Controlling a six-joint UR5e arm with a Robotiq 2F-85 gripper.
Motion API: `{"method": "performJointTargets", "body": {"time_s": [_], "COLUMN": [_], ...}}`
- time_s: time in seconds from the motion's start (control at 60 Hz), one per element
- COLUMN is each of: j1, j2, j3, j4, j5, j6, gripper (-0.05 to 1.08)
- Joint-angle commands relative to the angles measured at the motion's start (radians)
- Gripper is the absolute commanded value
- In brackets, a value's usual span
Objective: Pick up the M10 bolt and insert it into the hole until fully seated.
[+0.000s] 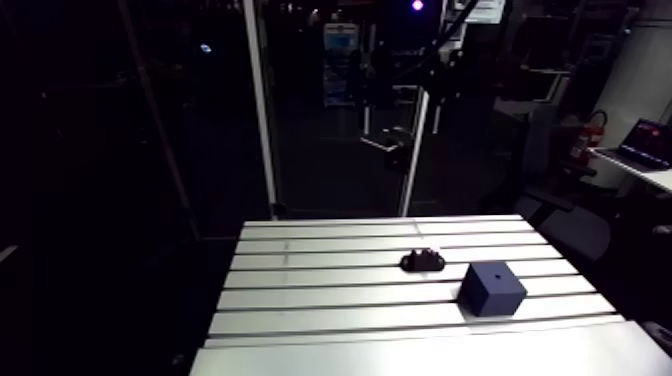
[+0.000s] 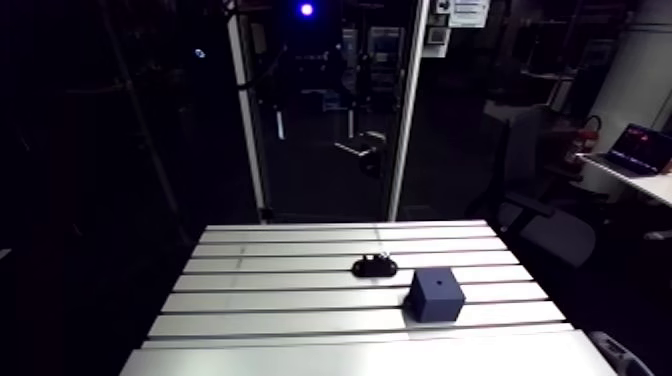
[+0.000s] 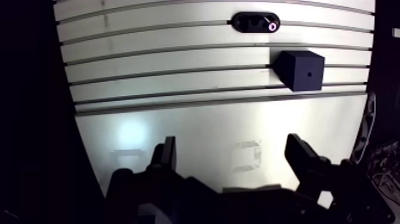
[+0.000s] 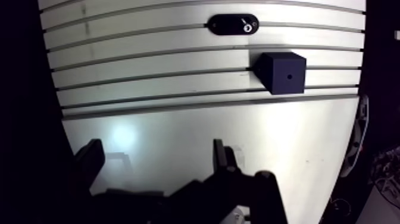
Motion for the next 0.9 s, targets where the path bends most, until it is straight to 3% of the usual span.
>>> {"method": "performJointTargets", "body": {"time_s": [0.017,0.9], "j1": [0.011,-0.001], "j2": [0.014,0.034], "j3": [0.064,0.072], "j4": [-0.060,-0.117], "j5": [0.020,0.020], "j6": [-0.045,-0.091], "gripper": [0.00,0.00]}}
